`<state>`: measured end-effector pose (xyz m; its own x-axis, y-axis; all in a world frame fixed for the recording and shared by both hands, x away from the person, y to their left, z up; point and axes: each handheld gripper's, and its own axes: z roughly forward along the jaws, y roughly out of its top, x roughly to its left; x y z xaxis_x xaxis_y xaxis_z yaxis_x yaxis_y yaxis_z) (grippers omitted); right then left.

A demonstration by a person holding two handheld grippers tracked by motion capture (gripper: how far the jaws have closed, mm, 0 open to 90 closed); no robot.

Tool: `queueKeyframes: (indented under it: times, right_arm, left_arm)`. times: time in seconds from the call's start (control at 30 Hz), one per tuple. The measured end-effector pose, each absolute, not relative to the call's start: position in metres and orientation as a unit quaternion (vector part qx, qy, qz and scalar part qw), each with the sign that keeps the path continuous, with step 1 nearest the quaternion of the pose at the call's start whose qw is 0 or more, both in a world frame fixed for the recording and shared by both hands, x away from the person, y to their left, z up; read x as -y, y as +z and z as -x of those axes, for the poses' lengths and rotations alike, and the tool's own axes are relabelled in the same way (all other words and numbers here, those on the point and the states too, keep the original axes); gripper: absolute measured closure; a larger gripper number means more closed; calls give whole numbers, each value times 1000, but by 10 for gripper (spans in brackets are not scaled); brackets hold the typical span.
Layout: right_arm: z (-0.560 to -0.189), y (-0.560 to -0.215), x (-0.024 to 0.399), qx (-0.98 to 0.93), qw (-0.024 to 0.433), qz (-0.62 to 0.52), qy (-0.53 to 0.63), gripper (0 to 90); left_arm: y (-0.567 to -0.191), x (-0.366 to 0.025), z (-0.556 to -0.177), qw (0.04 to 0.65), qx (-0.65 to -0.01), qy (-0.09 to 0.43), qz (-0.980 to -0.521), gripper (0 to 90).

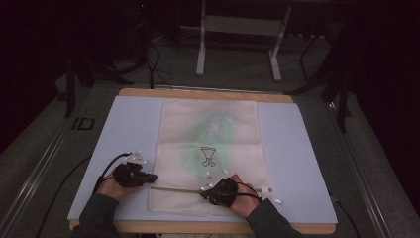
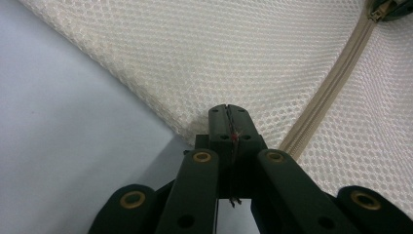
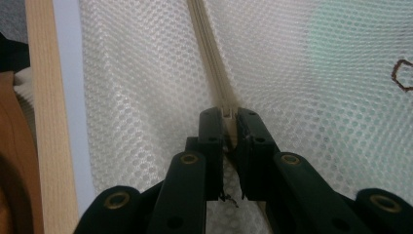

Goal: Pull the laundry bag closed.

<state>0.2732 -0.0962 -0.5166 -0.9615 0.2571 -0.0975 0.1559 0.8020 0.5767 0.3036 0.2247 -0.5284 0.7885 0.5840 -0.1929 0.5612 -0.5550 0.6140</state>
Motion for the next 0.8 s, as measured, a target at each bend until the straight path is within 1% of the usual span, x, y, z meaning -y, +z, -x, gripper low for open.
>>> queueKeyframes:
  times: [0.8]
  right_arm:
    - [-269, -514, 110, -946, 94, -117, 289, 822]
  left_arm:
    - [-528, -225, -304, 343, -325, 16, -881, 900]
